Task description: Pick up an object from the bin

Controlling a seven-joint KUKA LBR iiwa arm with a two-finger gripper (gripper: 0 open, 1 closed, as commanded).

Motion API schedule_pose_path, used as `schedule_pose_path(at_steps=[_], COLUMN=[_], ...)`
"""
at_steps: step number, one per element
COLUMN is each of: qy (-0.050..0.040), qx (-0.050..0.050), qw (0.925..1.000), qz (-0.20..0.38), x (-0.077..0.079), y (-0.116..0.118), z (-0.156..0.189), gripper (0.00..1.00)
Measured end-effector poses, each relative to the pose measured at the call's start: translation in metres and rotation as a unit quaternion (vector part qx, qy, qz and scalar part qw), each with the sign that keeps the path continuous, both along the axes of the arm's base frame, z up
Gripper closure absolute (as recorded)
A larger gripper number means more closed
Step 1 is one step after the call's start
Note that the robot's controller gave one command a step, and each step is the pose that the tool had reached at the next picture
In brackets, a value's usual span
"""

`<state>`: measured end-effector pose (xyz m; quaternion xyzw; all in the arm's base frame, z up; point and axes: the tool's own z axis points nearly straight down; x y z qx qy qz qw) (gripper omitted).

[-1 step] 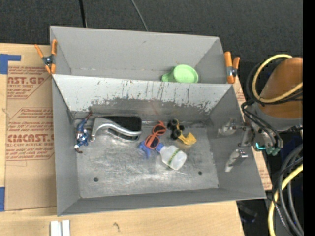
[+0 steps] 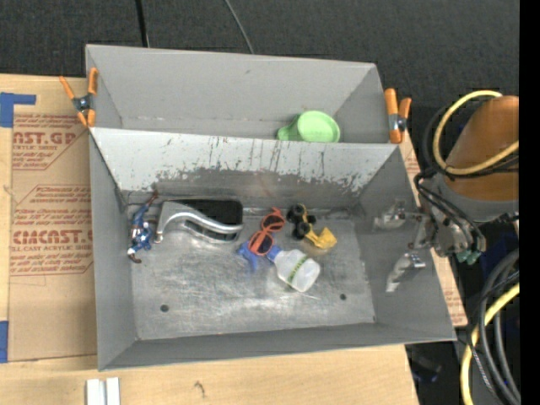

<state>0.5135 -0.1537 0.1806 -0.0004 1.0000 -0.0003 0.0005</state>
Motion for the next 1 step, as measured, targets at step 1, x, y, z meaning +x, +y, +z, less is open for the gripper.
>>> schedule_pose_path(at_steps=[1], qy=[-0.0034], qx=[0.0], qw=[0.9996], qz=[-0.027], x=[0.0333], y=[0.0422], z=[-0.063], gripper=[0.0])
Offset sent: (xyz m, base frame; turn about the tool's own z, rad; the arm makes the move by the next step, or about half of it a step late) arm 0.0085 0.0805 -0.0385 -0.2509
